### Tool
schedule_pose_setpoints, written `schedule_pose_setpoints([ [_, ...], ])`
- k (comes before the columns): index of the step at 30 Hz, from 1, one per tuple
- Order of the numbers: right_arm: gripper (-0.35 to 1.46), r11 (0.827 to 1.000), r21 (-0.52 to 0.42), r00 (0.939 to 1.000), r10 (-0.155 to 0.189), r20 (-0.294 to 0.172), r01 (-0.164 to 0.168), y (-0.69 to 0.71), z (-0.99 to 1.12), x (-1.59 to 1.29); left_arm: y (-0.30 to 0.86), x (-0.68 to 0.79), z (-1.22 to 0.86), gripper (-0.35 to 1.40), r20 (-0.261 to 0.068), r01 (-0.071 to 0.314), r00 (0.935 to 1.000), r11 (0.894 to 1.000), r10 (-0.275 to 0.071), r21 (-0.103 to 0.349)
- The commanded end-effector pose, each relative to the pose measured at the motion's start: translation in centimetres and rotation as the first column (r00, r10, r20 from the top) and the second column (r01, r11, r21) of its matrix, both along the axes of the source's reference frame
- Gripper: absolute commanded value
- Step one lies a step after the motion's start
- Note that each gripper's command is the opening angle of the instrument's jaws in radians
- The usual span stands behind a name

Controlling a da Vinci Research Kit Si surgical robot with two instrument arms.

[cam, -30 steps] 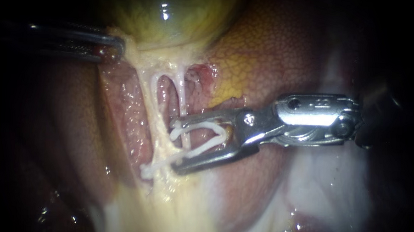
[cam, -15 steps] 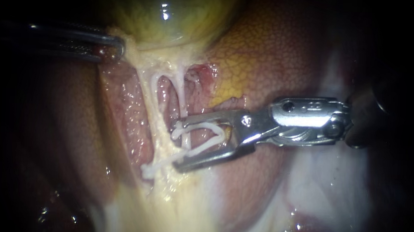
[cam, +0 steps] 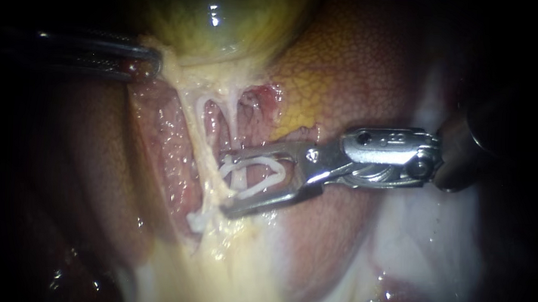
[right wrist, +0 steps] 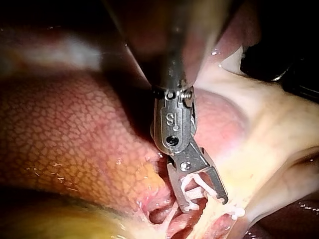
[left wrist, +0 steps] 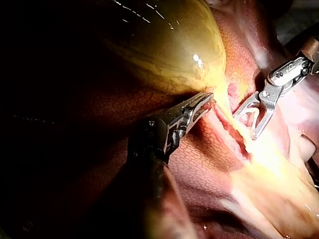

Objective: Clipping second clip left tube

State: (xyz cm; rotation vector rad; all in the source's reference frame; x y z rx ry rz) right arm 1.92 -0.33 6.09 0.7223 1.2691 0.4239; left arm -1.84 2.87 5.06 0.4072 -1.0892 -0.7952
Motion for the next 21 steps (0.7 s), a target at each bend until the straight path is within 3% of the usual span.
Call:
schedule_pose_setpoints([
  [1, 0.45, 1.0, 0.012, 0.9999, 0.0, -0.016, 0.0, -0.01, -0.01, 0.02, 0.0, 0.0, 0.0, -0.35, 0.0, 0.0, 1.0, 1.0, 0.0, -0.001],
  [5, 0.45, 0.998, 0.064, 0.997, 0.006, -0.077, -0.001, 0.01, 0.0, 0.09, 0.0, -0.01, 0.02, -0.35, 0.0, 0.002, 1.0, 1.0, -0.002, 0.004],
  [10, 0.45, 0.995, 0.096, 0.9881, 0.002, -0.154, 0.013, 0.02, 0.01, 0.16, 0.0, -0.01, 0.02, -0.35, 0.0, 0.002, 1.0, 1.0, -0.002, 0.004],
  [15, 0.43, 0.994, 0.106, 0.9718, -0.009, -0.236, 0.035, 0.02, 0.01, 0.23, 0.0, -0.01, 0.02, -0.35, 0.0, 0.002, 1.0, 1.0, -0.002, 0.004],
  [21, 0.41, 0.992, 0.114, 0.9541, -0.024, -0.299, 0.061, 0.03, -0.01, 0.35, 0.0, -0.01, 0.02, -0.35, 0.0, 0.003, 1.0, 1.0, -0.003, 0.004],
])
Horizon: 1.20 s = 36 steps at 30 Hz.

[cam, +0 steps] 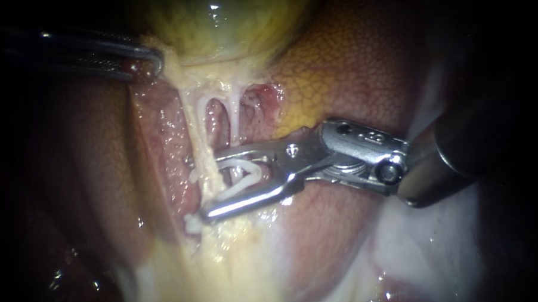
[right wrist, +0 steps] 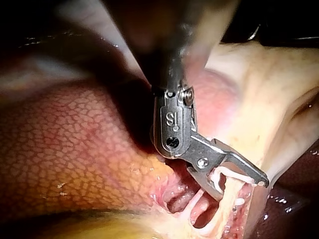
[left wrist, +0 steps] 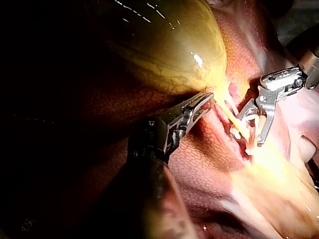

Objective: Clipping second clip left tube

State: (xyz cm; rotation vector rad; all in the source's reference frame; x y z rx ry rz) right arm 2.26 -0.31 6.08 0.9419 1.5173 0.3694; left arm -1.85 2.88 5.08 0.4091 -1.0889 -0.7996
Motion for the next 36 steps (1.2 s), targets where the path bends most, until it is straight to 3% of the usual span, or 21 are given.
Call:
schedule_pose_setpoints([
  [1, 0.41, 1.0, 0.003, 0.9999, -0.003, -0.011, 0.003, 0.01, 0.0, 0.03, 0.0, 0.0, 0.0, -0.35, 0.0, 0.0, 1.0, 1.0, 0.0, 0.0],
  [8, 0.35, 0.998, -0.036, 0.9947, -0.055, -0.087, 0.052, -0.05, -0.1, 0.05, 0.0, 0.0, 0.0, -0.35, 0.0, 0.0, 1.0, 1.0, 0.0, 0.0],
  [17, 0.28, 0.993, -0.062, 0.9829, -0.112, -0.146, 0.104, -0.16, -0.46, 0.1, 0.0, 0.01, 0.0, -0.35, 0.0, 0.0, 1.0, 1.0, 0.0, 0.0],
  [24, 0.2, 0.993, -0.059, 0.9837, -0.107, -0.145, 0.1, -0.19, -0.55, 0.17, 0.0, 0.01, 0.0, -0.35, 0.0, -0.001, 1.0, 1.0, 0.001, 0.0],
  [36, -0.19, 0.993, -0.031, 0.9842, -0.116, -0.134, 0.112, -0.23, -0.51, 0.18, 0.0, 0.01, -0.01, -0.35, 0.0, -0.001, 1.0, 1.0, 0.001, 0.001],
])
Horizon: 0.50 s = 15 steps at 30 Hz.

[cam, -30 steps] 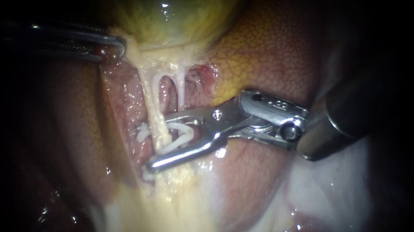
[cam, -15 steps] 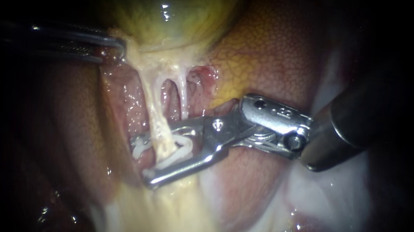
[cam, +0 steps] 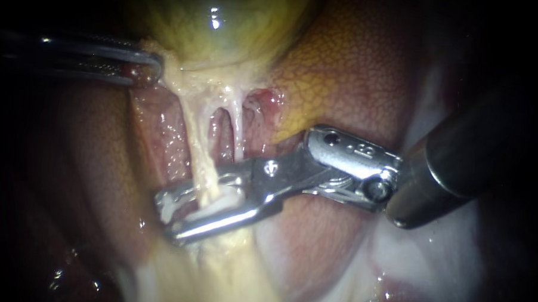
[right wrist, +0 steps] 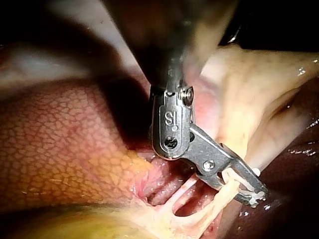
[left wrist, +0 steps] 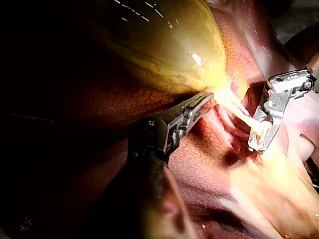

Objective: Clipping second clip left tube

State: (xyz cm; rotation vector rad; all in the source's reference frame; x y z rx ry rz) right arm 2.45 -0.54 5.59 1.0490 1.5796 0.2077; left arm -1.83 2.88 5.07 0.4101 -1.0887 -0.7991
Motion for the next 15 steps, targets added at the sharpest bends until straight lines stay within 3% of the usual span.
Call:
schedule_pose_setpoints([
  [1, -0.22, 1.0, 0.005, 1.0, -0.001, 0.003, 0.001, 0.01, -0.01, -0.01, 0.0, 0.0, 0.0, -0.35, 0.0, 0.0, 1.0, 1.0, 0.0, 0.0],
  [3, -0.35, 0.999, 0.047, 0.9997, -0.016, 0.021, 0.015, 0.01, -0.02, -0.01, 0.0, 0.0, 0.0, -0.35, 0.0, 0.0, 1.0, 1.0, 0.0, 0.0],
  [6, -0.35, 0.995, 0.094, 0.9986, -0.03, 0.043, 0.026, 0.03, -0.01, 0.0, 0.0, 0.0, 0.0, -0.35, 0.0, 0.0, 1.0, 1.0, 0.0, 0.0],
  [15, -0.35, 0.994, 0.104, 0.9983, -0.038, 0.044, 0.033, 0.03, 0.01, 0.02, 0.0, 0.0, 0.0, -0.35, 0.0, 0.0, 1.0, 1.0, 0.0, 0.0],
])
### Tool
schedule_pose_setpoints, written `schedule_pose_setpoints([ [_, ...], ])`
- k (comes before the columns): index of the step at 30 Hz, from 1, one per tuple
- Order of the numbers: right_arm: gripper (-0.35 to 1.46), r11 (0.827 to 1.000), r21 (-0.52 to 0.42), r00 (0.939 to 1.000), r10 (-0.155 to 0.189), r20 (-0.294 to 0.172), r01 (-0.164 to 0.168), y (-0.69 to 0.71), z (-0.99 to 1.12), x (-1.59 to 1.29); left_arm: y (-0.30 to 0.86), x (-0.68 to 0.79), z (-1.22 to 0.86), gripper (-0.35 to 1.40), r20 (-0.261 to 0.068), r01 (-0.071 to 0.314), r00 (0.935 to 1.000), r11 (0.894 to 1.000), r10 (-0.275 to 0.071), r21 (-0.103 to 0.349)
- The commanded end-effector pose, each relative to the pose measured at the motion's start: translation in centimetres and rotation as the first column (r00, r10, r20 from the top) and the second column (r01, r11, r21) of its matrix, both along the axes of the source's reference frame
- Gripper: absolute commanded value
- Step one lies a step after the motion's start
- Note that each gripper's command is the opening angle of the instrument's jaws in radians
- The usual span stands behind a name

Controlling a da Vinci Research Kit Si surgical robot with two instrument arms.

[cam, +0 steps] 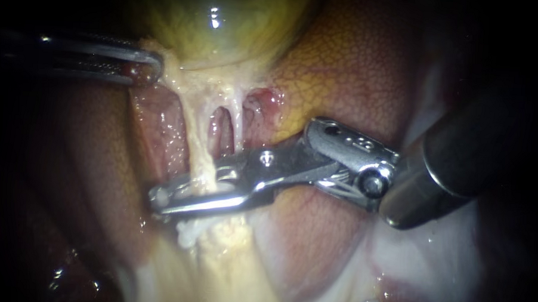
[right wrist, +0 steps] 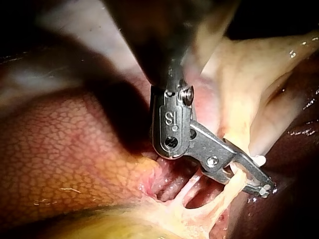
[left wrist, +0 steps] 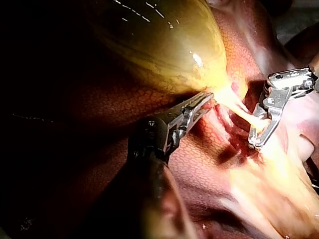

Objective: Clipping second clip left tube

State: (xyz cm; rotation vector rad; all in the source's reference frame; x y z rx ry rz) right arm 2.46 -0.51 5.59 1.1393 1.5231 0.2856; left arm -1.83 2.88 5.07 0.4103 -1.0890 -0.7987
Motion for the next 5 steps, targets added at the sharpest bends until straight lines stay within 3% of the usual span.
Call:
schedule_pose_setpoints([
  [1, -0.35, 1.0, 0.005, 1.0, -0.001, 0.002, 0.001, 0.0, 0.01, 0.0, 0.0, 0.0, 0.0, -0.35, 0.0, 0.001, 1.0, 1.0, -0.001, 0.0],
  [5, -0.35, 1.0, 0.015, 1.0, -0.005, 0.007, 0.005, 0.0, 0.01, 0.0, 0.0, 0.0, 0.0, -0.35, 0.0, 0.001, 1.0, 1.0, -0.001, 0.001],
])
